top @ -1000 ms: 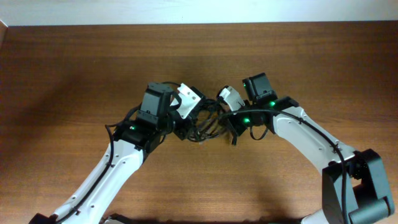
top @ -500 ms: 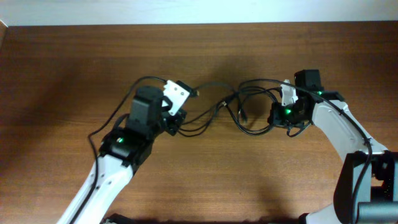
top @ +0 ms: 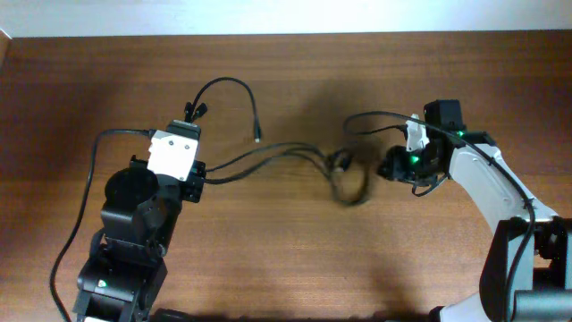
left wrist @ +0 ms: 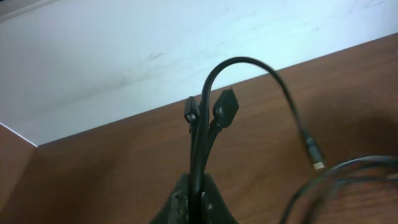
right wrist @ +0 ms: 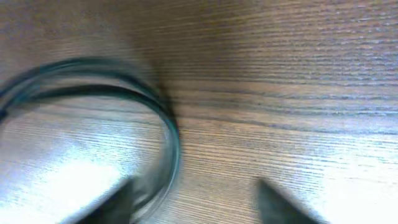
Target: Untangle cables
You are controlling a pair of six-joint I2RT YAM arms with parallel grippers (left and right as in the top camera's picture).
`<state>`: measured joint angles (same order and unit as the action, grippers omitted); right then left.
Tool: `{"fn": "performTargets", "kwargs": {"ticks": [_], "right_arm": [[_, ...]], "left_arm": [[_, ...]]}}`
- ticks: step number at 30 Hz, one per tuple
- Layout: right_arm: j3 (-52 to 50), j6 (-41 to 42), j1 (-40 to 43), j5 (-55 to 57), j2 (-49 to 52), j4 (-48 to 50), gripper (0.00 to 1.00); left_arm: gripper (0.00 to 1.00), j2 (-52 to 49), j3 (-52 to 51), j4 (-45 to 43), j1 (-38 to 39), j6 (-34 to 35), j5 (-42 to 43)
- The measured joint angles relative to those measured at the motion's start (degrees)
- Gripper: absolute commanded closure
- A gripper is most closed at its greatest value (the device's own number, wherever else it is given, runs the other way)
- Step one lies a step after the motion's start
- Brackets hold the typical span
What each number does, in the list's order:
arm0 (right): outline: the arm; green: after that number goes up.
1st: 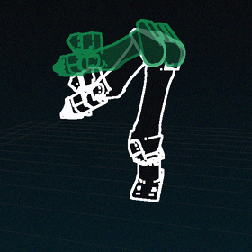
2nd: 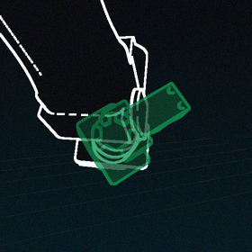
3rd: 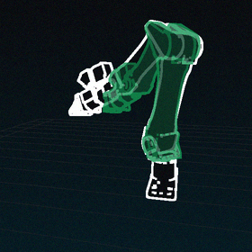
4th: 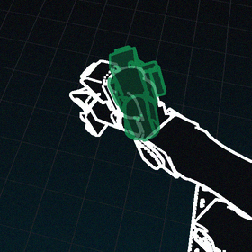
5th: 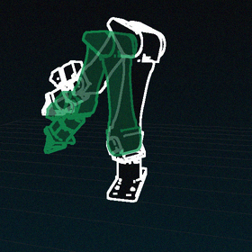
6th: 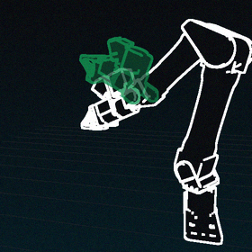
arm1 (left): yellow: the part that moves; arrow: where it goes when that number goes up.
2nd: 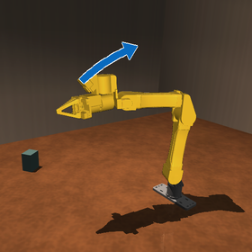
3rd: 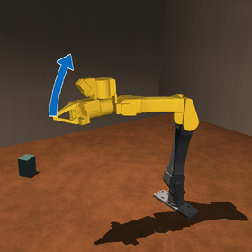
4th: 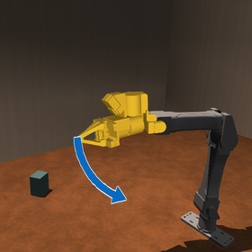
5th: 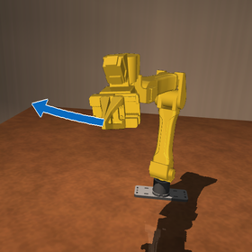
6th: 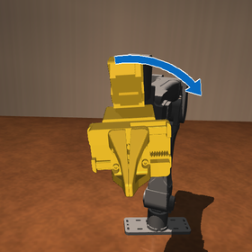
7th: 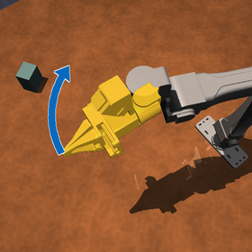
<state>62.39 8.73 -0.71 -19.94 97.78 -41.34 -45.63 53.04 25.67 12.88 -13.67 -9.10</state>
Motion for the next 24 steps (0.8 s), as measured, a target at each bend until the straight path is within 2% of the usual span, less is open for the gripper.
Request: {"fn": "performTargets", "kwargs": {"ticks": [4,6,7,8,10,11,12,13,14,16,20,21,22,24], "right_arm": [[4.3,0.3,0.1,-4.5,0.0,-0.2,0.04],[7.0,-1.4,0.1,-16.0,0.0,-0.4,0.04],[7.3,-5.1,-0.9,-23.6,0.0,-3.2,0.04],[7.5,-8.4,-2.9,-26.7,0.0,-5.9,0.04],[7.7,-14.8,-7.4,-25.0,0.0,-11.5,0.08],[7.7,-18.3,-12.1,-20.4,0.0,-13.1,0.15],[7.7,-19.9,-15.7,-15.1,0.0,-13.4,0.16],[7.7,-21.1,-19.0,-9.4,0.0,-13.0,0.16],[7.7,-21.5,-20.9,-5.2,0.0,-12.9,0.16],[7.7,-22.2,-23.1,0.3,0.0,-12.6,0.16],[7.7,-22.2,-23.2,3.0,0.0,-12.5,0.16],[7.7,-22.1,-23.2,2.2,0.0,-12.0,0.17],[7.7,-22.1,-23.3,0.1,0.0,-10.7,0.23],[7.7,-21.8,-24.4,-2.3,0.0,-8.8,0.25]], "left_arm": [[1.00,0.0,0.0,0.2,-0.2,0.0,0.1],[1.00,0.0,0.0,0.2,-0.2,0.0,0.3],[1.00,0.0,0.0,0.3,-0.2,0.0,0.6],[1.00,0.0,0.0,0.1,-0.2,0.0,0.9],[0.98,0.0,0.0,0.4,-0.2,0.0,1.2],[0.98,0.0,0.0,0.3,-0.2,0.0,1.4],[0.87,0.0,0.0,0.3,-0.2,0.1,1.9],[0.24,0.0,0.0,0.3,-0.2,0.2,2.6],[0.01,-0.1,0.0,0.3,-0.2,0.1,3.1],[0.01,-1.5,0.0,-0.1,-0.2,0.7,5.4],[0.01,-5.1,0.0,0.3,-0.2,0.9,8.9],[0.01,-5.5,0.0,0.6,-0.2,0.9,9.5],[0.01,-5.7,0.0,1.2,-0.2,0.9,9.9],[0.01,-5.7,0.0,1.8,-0.2,0.9,10.3]]}}
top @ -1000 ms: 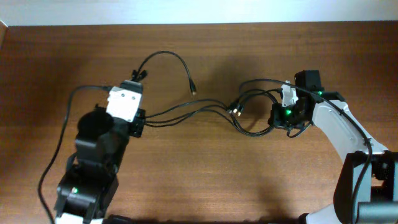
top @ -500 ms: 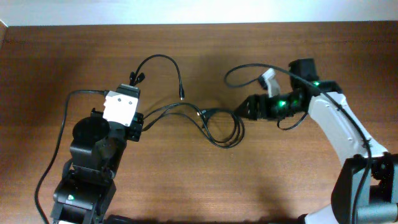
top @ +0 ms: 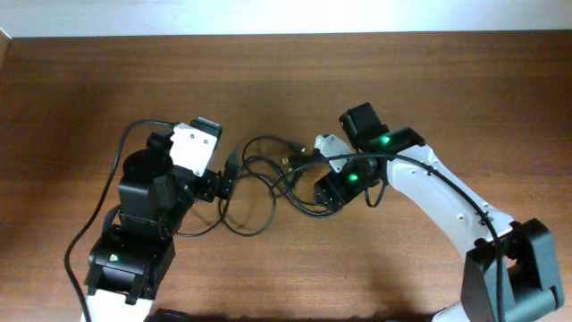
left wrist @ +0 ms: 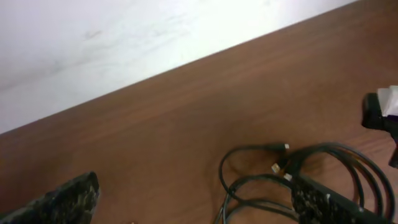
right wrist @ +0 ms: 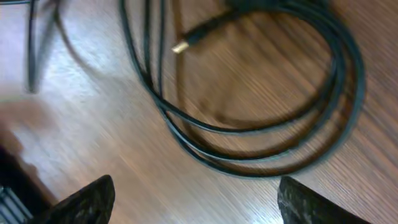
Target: Untangle cables
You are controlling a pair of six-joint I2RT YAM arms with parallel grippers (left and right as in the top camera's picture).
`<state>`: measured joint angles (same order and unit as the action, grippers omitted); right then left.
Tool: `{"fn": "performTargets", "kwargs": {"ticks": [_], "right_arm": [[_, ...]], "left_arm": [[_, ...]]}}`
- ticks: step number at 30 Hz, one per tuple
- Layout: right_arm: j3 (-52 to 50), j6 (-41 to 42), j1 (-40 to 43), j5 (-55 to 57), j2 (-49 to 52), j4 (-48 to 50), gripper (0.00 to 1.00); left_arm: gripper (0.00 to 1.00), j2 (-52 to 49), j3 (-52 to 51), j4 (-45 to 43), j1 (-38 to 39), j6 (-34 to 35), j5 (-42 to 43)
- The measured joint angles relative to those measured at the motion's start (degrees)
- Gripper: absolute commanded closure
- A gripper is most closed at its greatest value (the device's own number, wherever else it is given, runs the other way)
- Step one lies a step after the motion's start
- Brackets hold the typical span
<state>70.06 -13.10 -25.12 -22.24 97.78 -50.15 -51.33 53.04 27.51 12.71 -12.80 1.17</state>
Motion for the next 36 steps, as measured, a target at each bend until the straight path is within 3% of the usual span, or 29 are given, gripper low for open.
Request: {"fn": "performTargets", "kwargs": {"ticks": [1,2,5,13,17,24,28,29,36], "right_arm": [[0.0,-0.2,-2.7,-0.8,0.0,1.3,0.43],[0.0,-0.2,-4.9,-1.2,0.0,1.6,0.48],[0.0,1.3,-10.6,4.5,1.1,4.1,0.48],[0.0,2.8,-10.9,8.3,7.7,12.0,0.48],[0.0,4.4,-10.9,7.8,8.3,15.5,0.73],[0.0,7.8,-10.9,7.1,8.3,17.7,0.77],[-0.8,9.4,-10.9,6.9,8.3,18.7,0.83],[-1.2,10.2,-10.9,6.8,8.3,18.6,0.96],[-1.1,14.1,-11.0,5.6,8.3,17.1,0.96]], "left_arm": [[0.01,0.0,0.0,0.6,0.0,0.0,0.2],[0.01,0.0,0.0,0.7,0.0,0.0,0.2],[0.01,0.0,0.0,0.7,0.0,0.0,0.4],[0.01,-0.1,0.0,0.8,0.0,0.0,1.6],[0.01,-0.1,0.0,0.8,0.0,0.0,1.9],[0.01,-0.1,0.0,0.8,0.0,0.0,1.9],[0.01,-0.1,0.0,0.8,0.0,0.0,1.9],[0.01,-0.1,0.0,0.8,0.0,0.0,1.9],[0.01,-0.1,0.0,0.8,0.0,0.0,1.9]]}}
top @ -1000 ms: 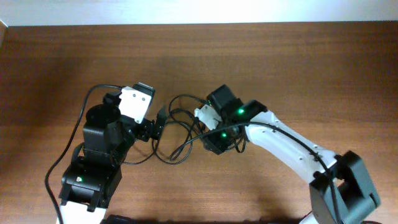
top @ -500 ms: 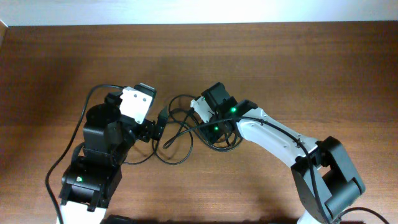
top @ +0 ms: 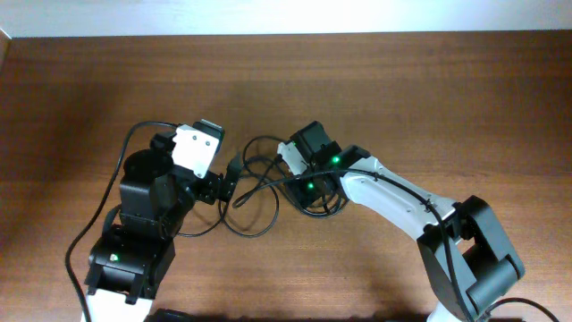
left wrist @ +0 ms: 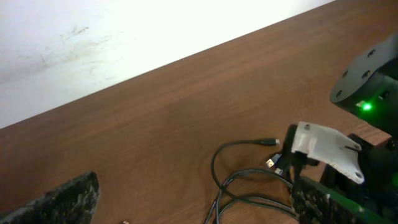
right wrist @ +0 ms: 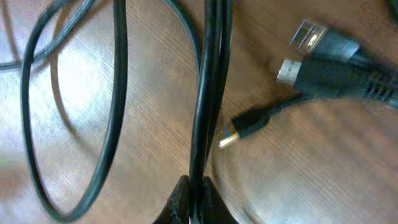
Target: Untangle cables
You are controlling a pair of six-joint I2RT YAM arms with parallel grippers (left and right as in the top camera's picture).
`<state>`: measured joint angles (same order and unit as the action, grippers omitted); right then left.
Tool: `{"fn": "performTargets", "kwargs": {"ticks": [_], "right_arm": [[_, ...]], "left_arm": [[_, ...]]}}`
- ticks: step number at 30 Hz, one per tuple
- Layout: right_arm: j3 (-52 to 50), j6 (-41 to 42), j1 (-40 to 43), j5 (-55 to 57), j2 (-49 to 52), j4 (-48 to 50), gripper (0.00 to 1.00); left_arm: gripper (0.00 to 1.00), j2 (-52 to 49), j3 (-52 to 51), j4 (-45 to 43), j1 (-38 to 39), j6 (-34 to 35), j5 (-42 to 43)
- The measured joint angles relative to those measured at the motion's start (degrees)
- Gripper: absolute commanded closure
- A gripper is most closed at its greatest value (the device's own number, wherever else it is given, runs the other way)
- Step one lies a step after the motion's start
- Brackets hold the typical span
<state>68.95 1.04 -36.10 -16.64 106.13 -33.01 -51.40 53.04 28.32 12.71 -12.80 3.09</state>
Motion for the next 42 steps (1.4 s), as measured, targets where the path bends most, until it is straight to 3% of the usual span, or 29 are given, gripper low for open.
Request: {"fn": "performTargets", "kwargs": {"ticks": [2,4,7,11,17,19,21,25,34,38,42], "right_arm": [[2.2,0.5,0.0,-1.3,-0.5,-6.9,0.96],[11.4,0.5,0.1,-1.2,-2.4,-15.2,0.96],[31.9,0.5,0.1,-1.2,-4.6,-32.9,0.96],[54.8,0.5,0.2,0.8,-5.6,-47.1,0.96],[72.8,0.5,0.2,18.9,-5.7,-56.0,0.96],[78.2,0.6,0.3,18.8,-5.5,-54.9,0.96],[83.4,0.5,0.4,10.1,-5.6,-53.5,0.96],[84.0,0.5,0.4,5.4,-5.5,-61.3,0.96],[82.3,14.3,0.4,34.7,-4.3,-63.8,0.96],[82.3,11.5,0.4,23.9,-8.6,-60.9,0.96],[82.0,19.9,0.4,51.1,-8.9,-64.0,0.96]], "left_arm": [[0.01,0.0,0.0,0.0,0.0,0.0,0.0],[0.01,0.0,0.0,0.2,0.0,0.0,0.8],[0.01,0.0,0.0,0.9,0.0,0.0,1.5],[0.01,-0.1,0.0,1.1,0.0,0.0,2.4],[0.01,-0.1,0.0,1.1,0.0,0.0,2.8],[0.01,-0.1,0.0,1.2,0.0,0.0,2.8],[0.01,-0.1,0.0,1.1,0.0,0.0,2.8],[0.01,-0.1,0.0,1.2,0.0,0.0,2.8],[0.01,-0.1,0.0,1.3,0.0,0.0,3.8],[0.01,-0.5,0.0,1.3,0.0,0.0,4.0],[0.01,-1.7,0.0,1.4,0.0,0.0,4.0]]}}
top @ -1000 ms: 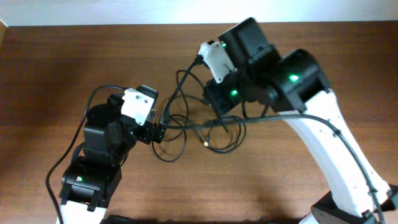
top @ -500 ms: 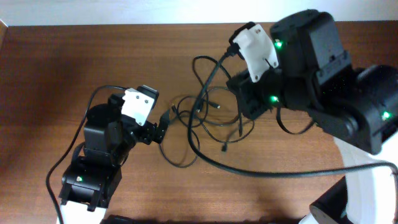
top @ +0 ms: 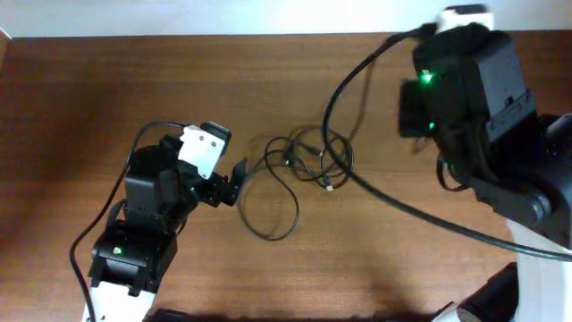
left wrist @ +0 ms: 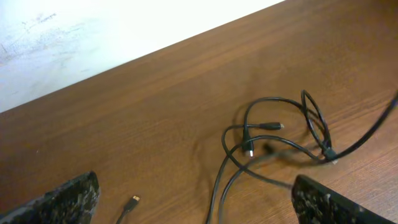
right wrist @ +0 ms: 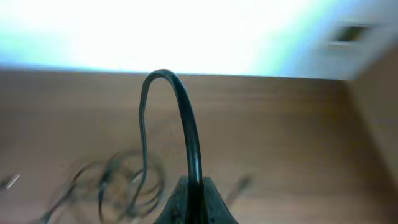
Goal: Untangle cables
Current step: 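Pull the grasped cable strand up and to the right with the right gripper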
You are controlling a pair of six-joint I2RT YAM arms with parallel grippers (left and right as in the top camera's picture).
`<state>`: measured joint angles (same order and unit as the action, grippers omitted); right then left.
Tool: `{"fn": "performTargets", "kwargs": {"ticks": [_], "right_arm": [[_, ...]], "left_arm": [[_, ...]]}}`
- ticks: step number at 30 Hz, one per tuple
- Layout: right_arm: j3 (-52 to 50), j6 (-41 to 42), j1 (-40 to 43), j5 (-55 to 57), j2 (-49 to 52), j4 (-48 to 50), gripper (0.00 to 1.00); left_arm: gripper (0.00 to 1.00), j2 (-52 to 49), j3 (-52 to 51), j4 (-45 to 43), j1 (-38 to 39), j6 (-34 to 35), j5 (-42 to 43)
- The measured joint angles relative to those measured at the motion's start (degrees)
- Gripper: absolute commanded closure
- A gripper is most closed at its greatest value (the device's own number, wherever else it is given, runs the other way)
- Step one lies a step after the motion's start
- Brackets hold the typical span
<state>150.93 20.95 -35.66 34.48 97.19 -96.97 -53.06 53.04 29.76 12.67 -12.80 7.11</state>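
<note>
A loose tangle of thin black cables (top: 304, 163) lies mid-table, also visible in the left wrist view as the tangle (left wrist: 280, 134). My right gripper (right wrist: 193, 188) is shut on one black cable (right wrist: 183, 109), which arches over the jaws and drops to the blurred tangle (right wrist: 118, 180) below. The right arm (top: 465, 85) is raised high, close to the overhead camera, and the held cable (top: 353, 76) climbs to it from the pile. My left gripper (top: 234, 183) stands open just left of the tangle, its fingers (left wrist: 68, 199) wide apart with nothing between them.
A small loose connector (left wrist: 132, 201) lies on the wood near the left finger. A cable loop (top: 268, 219) bulges toward the front of the table. A white wall runs behind the table's far edge (left wrist: 155, 53).
My right gripper was down on the tangle, shut on cable strands; now it is high above the table, shut on one cable rising from the pile. The left gripper stays open.
First my left gripper was shut on cable ends at the left and the right one was open, with cables stretched between. Then both were open by a pile mid-table. The right one then shut on strands there and now holds a cable high.
</note>
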Motion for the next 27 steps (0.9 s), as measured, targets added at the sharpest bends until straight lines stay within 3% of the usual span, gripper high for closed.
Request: {"fn": "performTargets", "kwargs": {"ticks": [2,6,8,13,16,18,21,24,27], "right_arm": [[-0.1,6.3,0.0,11.5,-2.1,0.0,0.96],[-0.1,9.0,0.0,13.5,-8.7,0.1,0.96],[0.1,8.1,0.1,1.6,-9.0,0.1,0.96],[-0.2,-1.0,-0.6,-45.4,-0.2,0.0,0.96],[-0.4,-3.0,-1.4,-52.2,0.0,0.0,0.96],[-0.4,-3.4,-1.9,-53.3,-1.5,0.0,0.96],[-0.4,-2.9,-11.3,-51.2,-7.4,0.0,0.96],[-0.3,-0.7,-18.7,-36.0,-14.1,0.0,0.96],[-0.3,0.3,-19.1,-25.9,-17.5,0.0,0.96]], "left_arm": [[0.01,0.0,0.0,0.0,0.0,0.0,0.0],[0.01,0.0,0.0,0.0,0.0,0.0,0.0],[0.01,0.0,0.0,0.0,0.0,0.0,0.0],[0.01,0.0,0.0,0.0,0.0,0.0,0.0],[0.01,0.0,0.0,0.0,0.0,0.0,0.0],[0.01,0.0,0.0,0.0,0.0,0.0,0.0],[0.01,0.0,0.0,0.0,0.0,0.0,0.0],[0.01,0.0,0.0,0.0,0.0,0.0,0.0],[0.01,0.0,0.0,0.0,0.0,0.0,0.0]]}}
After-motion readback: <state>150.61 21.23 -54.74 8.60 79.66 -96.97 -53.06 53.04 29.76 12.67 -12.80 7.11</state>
